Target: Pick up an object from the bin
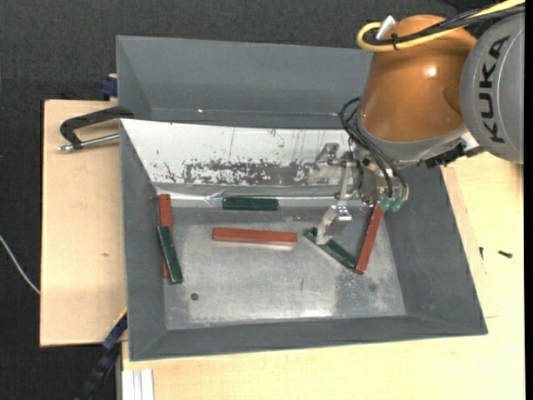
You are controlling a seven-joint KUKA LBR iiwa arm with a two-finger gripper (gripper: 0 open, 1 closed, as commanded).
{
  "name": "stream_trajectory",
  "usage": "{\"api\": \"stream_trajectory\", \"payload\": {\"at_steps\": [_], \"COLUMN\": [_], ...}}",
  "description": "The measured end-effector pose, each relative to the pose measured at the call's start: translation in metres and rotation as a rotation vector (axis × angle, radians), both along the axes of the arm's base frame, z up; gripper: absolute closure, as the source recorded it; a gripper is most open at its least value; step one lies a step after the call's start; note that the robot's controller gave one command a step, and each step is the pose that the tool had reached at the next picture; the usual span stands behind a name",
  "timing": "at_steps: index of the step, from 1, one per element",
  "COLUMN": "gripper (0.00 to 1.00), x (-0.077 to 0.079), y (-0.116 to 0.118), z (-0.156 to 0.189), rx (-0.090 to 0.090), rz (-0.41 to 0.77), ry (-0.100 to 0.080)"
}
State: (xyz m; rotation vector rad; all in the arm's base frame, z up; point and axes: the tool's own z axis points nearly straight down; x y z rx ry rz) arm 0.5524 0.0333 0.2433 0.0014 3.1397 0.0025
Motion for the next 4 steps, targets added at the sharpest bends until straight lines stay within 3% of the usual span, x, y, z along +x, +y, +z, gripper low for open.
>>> {"api": "stream_trajectory", "payload": {"at_steps": [1,2,3,4], "gripper": [0.0,0.0,1.0,0.0], "x": [0.0,0.0,0.041,0.041], "y": [0.0,0.005,-0.003,-0.003], "z": [0.0,-0.043,-0.124,-0.124], "rx": [0.0,0.0,0.0,0.0], "rz": [0.0,-0.045,0.019,0.019], "ry": [0.0,-0.007,-0.003,-0.003]}}
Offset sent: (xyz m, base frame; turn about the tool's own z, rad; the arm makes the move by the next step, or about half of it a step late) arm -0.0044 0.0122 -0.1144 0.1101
